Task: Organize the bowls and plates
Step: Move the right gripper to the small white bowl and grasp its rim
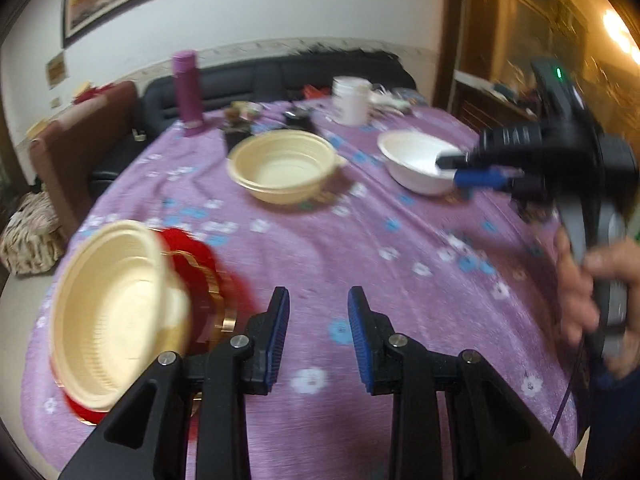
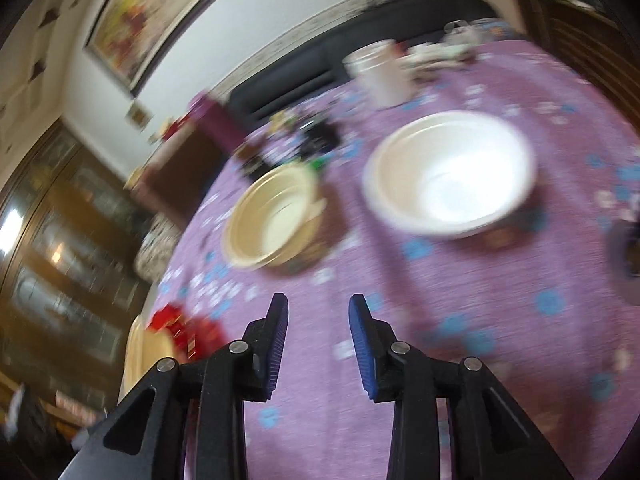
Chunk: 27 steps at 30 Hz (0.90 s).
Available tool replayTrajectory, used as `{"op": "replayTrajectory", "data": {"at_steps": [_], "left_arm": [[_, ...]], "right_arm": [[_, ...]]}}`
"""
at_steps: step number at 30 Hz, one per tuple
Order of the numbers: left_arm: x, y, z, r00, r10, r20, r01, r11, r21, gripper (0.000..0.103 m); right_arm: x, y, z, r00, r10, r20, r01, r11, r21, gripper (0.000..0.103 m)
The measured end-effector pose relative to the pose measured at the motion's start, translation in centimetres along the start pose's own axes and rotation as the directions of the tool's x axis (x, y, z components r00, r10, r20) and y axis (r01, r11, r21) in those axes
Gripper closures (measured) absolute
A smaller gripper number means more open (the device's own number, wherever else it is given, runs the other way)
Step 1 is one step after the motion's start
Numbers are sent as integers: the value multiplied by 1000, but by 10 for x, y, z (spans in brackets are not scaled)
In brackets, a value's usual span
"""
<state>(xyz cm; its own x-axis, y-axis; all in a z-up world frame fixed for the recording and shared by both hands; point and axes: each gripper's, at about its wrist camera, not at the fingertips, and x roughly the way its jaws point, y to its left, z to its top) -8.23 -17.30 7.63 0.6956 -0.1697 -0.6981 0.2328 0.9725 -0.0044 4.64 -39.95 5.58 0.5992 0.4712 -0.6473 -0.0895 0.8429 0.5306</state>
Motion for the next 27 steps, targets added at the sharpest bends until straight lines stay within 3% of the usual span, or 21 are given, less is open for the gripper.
{"op": "replayTrajectory", "data": {"at_steps": [6, 10, 16, 17, 18, 21, 27], "left_arm": [[17, -21, -3, 999, -30, -35, 32, 999, 43, 74], [20, -20, -4, 998, -33, -45, 35, 999, 42, 74], [26, -13, -1, 998, -36, -54, 38, 999, 27, 74], [27, -12, 0, 998, -39, -55, 40, 999, 26, 74], [28, -12, 1, 998, -39, -55, 41, 999, 25, 74], [30, -9, 2, 998, -44, -53, 45, 999, 16, 74], [26, -3, 4, 998, -42, -41, 42, 999, 2, 74]], "right_arm": [[-15, -52, 28, 988, -140, 63, 130, 982, 135, 58], [-3, -79, 44, 975, -219, 40, 207, 957, 203, 55], [19, -107, 53, 971, -237, 10, 227, 941, 251, 56], [22, -107, 54, 971, -237, 5, 229, 945, 234, 62], [25, -106, 53, 972, -234, 6, 227, 949, 221, 85], [24, -101, 50, 970, -242, 25, 234, 956, 179, 94], [1, -80, 36, 971, -224, 83, 215, 971, 107, 97]]}}
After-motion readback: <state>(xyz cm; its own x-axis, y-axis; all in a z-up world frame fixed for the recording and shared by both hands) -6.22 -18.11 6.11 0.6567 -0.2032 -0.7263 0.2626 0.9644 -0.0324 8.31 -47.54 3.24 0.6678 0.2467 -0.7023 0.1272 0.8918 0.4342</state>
